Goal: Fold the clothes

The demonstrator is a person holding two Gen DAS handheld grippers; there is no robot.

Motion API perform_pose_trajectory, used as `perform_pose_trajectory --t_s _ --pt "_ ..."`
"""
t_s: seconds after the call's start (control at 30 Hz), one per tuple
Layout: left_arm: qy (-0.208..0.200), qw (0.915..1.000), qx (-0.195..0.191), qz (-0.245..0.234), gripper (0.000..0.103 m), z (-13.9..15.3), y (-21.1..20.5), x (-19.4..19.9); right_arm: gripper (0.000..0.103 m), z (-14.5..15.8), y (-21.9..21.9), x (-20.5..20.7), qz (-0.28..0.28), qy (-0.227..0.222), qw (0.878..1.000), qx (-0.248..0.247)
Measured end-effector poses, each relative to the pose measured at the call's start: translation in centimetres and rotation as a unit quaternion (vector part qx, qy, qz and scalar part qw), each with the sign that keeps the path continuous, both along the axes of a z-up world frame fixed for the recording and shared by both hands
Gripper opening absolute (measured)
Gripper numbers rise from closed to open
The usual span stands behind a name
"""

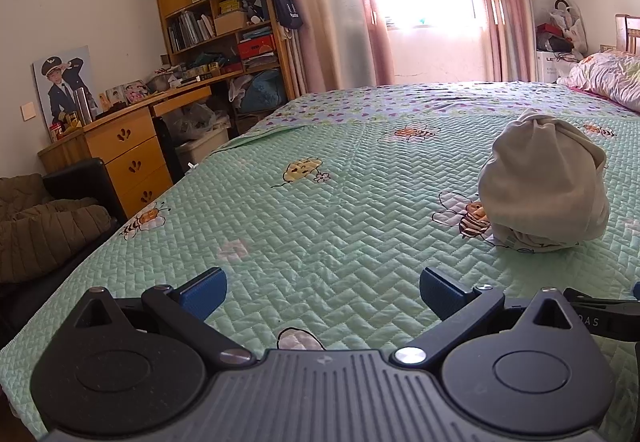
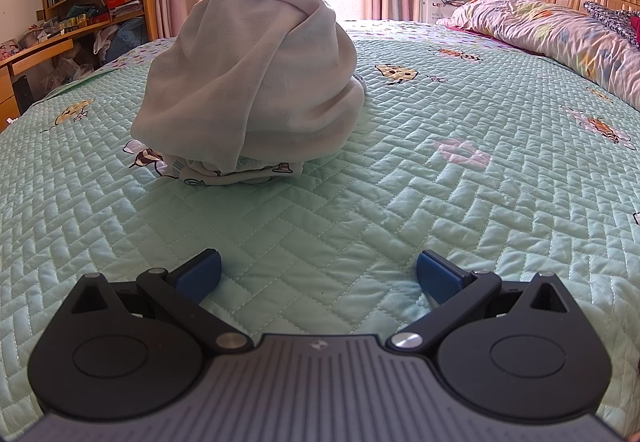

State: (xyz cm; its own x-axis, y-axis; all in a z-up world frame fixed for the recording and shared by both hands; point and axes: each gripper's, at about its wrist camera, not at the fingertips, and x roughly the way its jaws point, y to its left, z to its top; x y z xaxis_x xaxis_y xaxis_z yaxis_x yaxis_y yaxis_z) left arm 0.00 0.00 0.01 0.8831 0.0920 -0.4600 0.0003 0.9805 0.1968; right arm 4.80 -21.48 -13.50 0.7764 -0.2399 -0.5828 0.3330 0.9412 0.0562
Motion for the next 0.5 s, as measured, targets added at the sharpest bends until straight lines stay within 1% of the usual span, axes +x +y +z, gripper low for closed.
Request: perform_pose_trajectory --t_s 0.2,0.3,0.37,0.5 --pt "0.002 1.0 -0.004 0.001 0.102 0.3 0.1 0.0 0.103 0.0 0.0 0.0 0.0 0.0 1.0 0.0" --pt "0.014 0.9996 -0.011 0.021 0.102 -0.5 0.2 0.6 0.103 0.0 0.0 0.0 0.0 0.0 1.0 0.0" --pt "0.02 0.9991 -0.023 0.03 0.102 -0.6 0.9 0.6 0.103 0.0 0.0 0.0 0.0 0.0 1.0 0.0" --pt "0.038 0.9982 -0.041 0.023 0.102 -0.6 1.3 0.7 0.103 0.0 0.0 0.0 0.0 0.0 1.0 0.0"
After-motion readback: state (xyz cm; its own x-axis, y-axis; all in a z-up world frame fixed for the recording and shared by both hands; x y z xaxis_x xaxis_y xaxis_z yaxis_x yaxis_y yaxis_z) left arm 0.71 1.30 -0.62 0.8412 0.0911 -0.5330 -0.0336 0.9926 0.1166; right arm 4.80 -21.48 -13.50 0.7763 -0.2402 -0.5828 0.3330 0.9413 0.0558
